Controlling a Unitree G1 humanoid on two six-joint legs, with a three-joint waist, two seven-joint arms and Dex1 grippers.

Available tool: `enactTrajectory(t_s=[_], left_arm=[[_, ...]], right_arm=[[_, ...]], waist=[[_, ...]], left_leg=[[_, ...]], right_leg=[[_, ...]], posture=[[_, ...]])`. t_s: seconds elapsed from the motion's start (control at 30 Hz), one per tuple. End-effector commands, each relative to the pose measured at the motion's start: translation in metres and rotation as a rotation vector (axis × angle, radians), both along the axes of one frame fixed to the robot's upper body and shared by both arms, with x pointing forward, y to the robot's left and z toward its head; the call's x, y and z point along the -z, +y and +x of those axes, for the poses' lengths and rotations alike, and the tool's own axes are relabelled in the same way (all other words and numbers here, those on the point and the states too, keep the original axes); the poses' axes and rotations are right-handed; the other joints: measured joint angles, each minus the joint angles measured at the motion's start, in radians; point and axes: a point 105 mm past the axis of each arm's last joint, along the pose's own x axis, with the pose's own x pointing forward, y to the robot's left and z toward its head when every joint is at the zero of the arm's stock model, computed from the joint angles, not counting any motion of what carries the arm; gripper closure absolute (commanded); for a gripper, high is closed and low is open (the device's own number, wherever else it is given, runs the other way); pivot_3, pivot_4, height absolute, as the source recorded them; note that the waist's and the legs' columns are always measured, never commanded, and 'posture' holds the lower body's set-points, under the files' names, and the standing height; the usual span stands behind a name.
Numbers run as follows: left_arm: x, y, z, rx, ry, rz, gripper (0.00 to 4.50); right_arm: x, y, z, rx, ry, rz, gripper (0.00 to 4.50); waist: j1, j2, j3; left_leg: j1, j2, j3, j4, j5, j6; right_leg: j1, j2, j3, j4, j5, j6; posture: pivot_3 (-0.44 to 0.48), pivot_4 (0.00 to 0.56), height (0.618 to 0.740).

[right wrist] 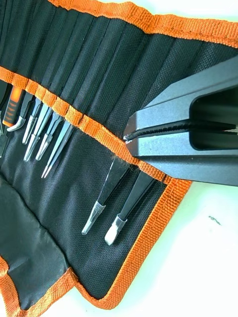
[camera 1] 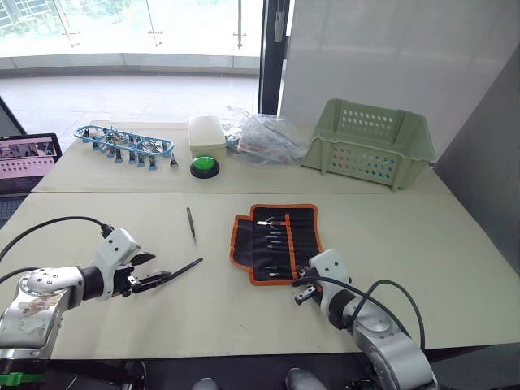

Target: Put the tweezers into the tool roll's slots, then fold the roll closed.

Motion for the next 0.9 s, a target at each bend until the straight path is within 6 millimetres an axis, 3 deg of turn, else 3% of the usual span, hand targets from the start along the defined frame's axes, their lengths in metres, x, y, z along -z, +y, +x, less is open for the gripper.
enactTrajectory(t_s=[0.03, 0.3, 0.5, 0.77, 0.9], left_arm=[[-0.006, 0.006, -0.015, 0.049, 0.001, -0.028, 0.91], [0.005, 0.012, -0.017, 0.064, 0.003, -0.024, 0.91], [0.035, 0.015, -0.009, 0.1, -0.003, 0.094, 0.91], [0.044, -0.005, -0.003, 0.168, -0.001, 0.071, 0.91], [0.053, -0.018, -0.011, 0.2, 0.069, 0.039, 2.02]], right_arm=[[0.024, 0.012, -0.01, -0.053, 0.109, 0.003, 4.5], [0.026, 0.01, -0.012, -0.05, 0.115, 0.003, 4.5], [0.025, 0.011, -0.012, -0.049, 0.112, 0.007, 4.5], [0.025, 0.012, -0.012, -0.047, 0.113, 0.01, 4.5], [0.025, 0.012, -0.012, -0.044, 0.112, 0.01, 4.5]], waist=[[-0.003, 0.0, 0.0], [0.001, 0.0, 0.0], [0.004, 0.0, 0.0], [0.005, 0.002, -0.001], [0.005, 0.004, -0.002]], left_leg=[[0.0, 0.0, 0.0, 0.0, 0.0, 0.0], [0.0, 0.0, 0.0, 0.0, 0.0, 0.0], [0.0, 0.001, 0.0, -0.001, 0.0, 0.0], [0.001, 0.0, 0.0, -0.001, 0.0, 0.0], [0.001, 0.0, 0.0, -0.001, 0.0, 0.0]], right_leg=[[0.0, 0.0, 0.0, 0.0, 0.0, 0.0], [0.0, 0.0, 0.0, 0.0, 0.0, -0.001], [0.0, 0.001, 0.0, 0.0, 0.0, -0.001], [0.001, 0.001, 0.0, 0.0, 0.0, -0.001], [0.002, 0.001, 0.0, 0.0, 0.0, -0.001]], posture=[[0.0, 0.15, 0.713], [0.0, 0.15, 0.713], [0.0, 0.15, 0.713], [0.0, 0.15, 0.713], [0.0, 0.15, 0.713]])
